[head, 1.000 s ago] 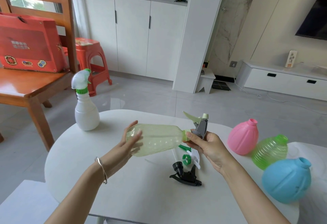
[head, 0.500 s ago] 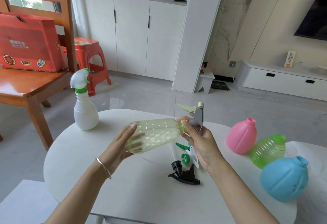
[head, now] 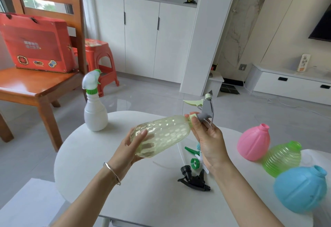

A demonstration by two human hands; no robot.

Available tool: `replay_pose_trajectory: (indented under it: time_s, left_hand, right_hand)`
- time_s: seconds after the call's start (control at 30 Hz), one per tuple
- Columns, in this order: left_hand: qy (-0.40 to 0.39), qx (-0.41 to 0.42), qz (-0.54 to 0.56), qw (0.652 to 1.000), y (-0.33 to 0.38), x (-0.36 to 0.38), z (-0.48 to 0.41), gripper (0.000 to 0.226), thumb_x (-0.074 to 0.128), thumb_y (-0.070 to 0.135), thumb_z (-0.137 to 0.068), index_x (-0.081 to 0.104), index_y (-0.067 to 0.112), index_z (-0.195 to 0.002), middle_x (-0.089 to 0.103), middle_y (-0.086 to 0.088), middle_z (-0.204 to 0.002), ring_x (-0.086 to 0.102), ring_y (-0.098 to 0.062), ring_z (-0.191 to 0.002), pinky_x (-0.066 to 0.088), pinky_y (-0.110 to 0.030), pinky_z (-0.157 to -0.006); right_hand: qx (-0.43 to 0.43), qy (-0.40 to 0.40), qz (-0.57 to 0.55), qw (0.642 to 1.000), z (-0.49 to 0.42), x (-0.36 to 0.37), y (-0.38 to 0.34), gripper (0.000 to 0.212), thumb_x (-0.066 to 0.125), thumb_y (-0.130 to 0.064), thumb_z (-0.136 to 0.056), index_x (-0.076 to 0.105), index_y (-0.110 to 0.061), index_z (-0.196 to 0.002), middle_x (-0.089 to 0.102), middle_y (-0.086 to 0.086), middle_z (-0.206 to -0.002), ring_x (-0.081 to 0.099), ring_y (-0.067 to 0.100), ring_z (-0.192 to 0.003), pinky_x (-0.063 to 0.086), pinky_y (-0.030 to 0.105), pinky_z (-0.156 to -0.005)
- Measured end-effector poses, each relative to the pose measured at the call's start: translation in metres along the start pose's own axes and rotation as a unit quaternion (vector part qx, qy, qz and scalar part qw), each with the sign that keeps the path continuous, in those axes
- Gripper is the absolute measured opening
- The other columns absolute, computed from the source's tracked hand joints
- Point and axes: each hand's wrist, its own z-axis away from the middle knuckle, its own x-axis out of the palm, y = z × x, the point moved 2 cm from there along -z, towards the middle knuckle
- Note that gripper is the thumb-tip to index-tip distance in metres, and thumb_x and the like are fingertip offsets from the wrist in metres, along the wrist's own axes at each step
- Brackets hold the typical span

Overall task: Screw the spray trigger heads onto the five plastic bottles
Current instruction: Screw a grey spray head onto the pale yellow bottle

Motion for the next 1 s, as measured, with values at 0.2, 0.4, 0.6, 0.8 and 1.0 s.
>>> replay_pose_trajectory:
  time_s: [0.2,0.4,0.6,0.8,1.0]
  left_hand:
    - [-0.029,-0.106,0.066,0.992,-0.004,0.001,0.003,0.068,0.059,0.069,-0.068,0.059,0.027,-0.122,0.071,-0.009,-0.117,0.068,-0.026,-0.095,0.059,-0.033,-0.071]
    - [-0.033,-0.158,0.193,0.968,0.003,-0.008,0.001,0.072,0.054,0.069,-0.07,0.068,0.014,-0.114,0.066,-0.012,-0.12,0.07,-0.04,-0.092,0.06,-0.034,-0.058]
    - [-0.025,-0.137,0.183,0.973,0.011,-0.032,-0.008,0.076,0.041,0.074,-0.079,0.063,0.014,-0.119,0.07,-0.012,-0.117,0.069,-0.037,-0.1,0.061,-0.037,-0.066]
    - [0.076,-0.014,-0.065,0.995,0.036,-0.077,-0.014,0.059,0.037,0.069,-0.075,0.062,0.026,-0.107,0.07,0.001,-0.112,0.07,-0.019,-0.095,0.057,-0.031,-0.074]
    - [0.247,0.167,-0.286,0.911,0.042,-0.153,-0.034,0.052,0.055,0.041,-0.088,0.04,0.018,-0.132,0.048,-0.001,-0.128,0.057,-0.018,-0.1,0.05,-0.028,-0.075]
  right_hand:
    - [-0.009,-0.039,0.059,0.997,0.0,0.006,-0.004,0.057,0.07,-0.029,-0.072,0.055,0.012,-0.109,0.067,0.018,-0.119,0.067,0.01,-0.103,0.047,0.028,-0.101]
    - [0.09,-0.234,0.138,0.958,0.006,0.039,0.017,0.07,0.08,-0.036,-0.069,0.049,-0.032,-0.131,0.059,-0.013,-0.133,0.051,-0.002,-0.123,0.041,0.02,-0.104]
    - [0.084,-0.235,0.164,0.954,-0.004,0.076,0.036,0.081,0.084,-0.044,-0.058,0.048,-0.035,-0.129,0.06,-0.012,-0.13,0.057,0.001,-0.118,0.046,0.026,-0.098]
    - [0.071,-0.238,0.202,0.947,-0.027,0.099,0.048,0.073,0.083,-0.038,-0.058,0.052,-0.037,-0.123,0.061,-0.012,-0.128,0.059,0.003,-0.115,0.047,0.026,-0.095]
    - [0.064,-0.219,0.235,0.945,-0.052,0.129,0.077,0.071,0.083,-0.035,-0.057,0.051,-0.037,-0.121,0.059,-0.016,-0.126,0.058,0.0,-0.113,0.05,0.014,-0.079]
